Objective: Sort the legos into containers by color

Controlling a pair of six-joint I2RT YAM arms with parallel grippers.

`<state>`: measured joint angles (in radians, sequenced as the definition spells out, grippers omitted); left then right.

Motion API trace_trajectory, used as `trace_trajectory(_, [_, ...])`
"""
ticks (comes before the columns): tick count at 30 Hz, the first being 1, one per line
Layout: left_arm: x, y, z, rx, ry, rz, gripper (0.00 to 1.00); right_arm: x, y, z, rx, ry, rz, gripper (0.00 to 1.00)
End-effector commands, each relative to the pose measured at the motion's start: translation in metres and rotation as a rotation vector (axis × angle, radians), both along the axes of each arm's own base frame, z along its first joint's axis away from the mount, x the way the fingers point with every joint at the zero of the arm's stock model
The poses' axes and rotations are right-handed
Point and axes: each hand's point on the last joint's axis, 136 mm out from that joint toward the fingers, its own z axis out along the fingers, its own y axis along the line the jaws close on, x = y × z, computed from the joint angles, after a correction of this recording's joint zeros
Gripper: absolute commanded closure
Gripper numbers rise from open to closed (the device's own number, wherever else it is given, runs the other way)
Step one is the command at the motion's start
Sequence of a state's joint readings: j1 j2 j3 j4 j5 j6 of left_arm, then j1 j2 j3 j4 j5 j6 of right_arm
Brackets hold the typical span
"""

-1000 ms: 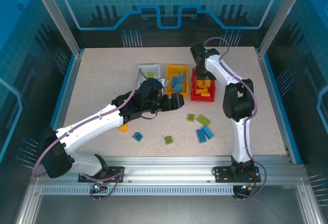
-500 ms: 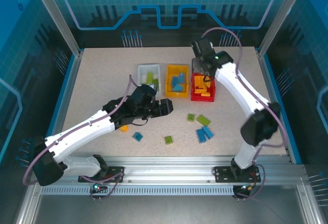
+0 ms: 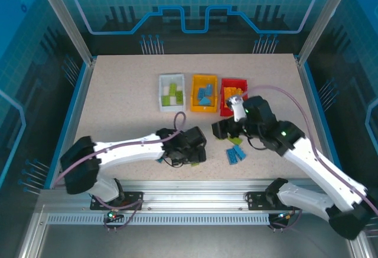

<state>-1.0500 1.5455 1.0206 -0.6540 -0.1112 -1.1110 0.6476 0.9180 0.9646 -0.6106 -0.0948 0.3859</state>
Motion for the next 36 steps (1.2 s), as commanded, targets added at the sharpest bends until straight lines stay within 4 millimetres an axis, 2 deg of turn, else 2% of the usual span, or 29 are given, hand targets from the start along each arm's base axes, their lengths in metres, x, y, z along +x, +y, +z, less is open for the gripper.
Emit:
trace_trajectory(1, [-0.006,-0.007,-0.006,0.024,0.043,0.062,0.18,-0.038,0.009,0.032,0.18,-0.038,0.127,0.19])
trace_trajectory(5, [0.001,-0.016,-0.018,0.038,0.032,0.042,0.17,-0.051,-0.006,0.037,0.206,-0.056,0.096,0.19])
trace_trajectory(9, [0.004,-0.02,-0.031,0.085,0.048,0.022,0.18,-0.052,-0.01,0.035,0.203,-0.054,0.077,0.19])
trace_trajectory(15, [0.01,-0.012,-0.046,0.134,0.039,0.032,0.35,-0.048,-0.006,0.034,0.211,-0.037,0.075,0.2])
trace_trajectory(16, [0.012,-0.011,-0.046,0.141,0.028,0.029,0.42,-0.048,-0.006,0.035,0.217,-0.042,0.077,0.2])
trace_trajectory(20, [0.017,-0.009,-0.047,0.15,0.009,0.023,0.57,-0.048,-0.005,0.036,0.221,-0.043,0.074,0.2])
trace_trajectory(25, [0.023,-0.005,-0.047,0.17,-0.005,0.018,0.61,-0.048,-0.005,0.036,0.223,-0.039,0.075,0.2])
trace_trajectory(30, [0.03,0.0,-0.038,0.182,-0.041,0.016,0.63,-0.048,-0.005,0.037,0.225,-0.041,0.072,0.21])
trace_trajectory(33, [0.04,0.006,-0.019,0.192,-0.091,0.017,0.63,-0.046,-0.004,0.037,0.227,-0.043,0.068,0.21])
trace_trajectory(36, [0.062,0.021,0.01,0.198,-0.149,0.029,0.63,-0.043,-0.002,0.039,0.234,-0.046,0.069,0.21])
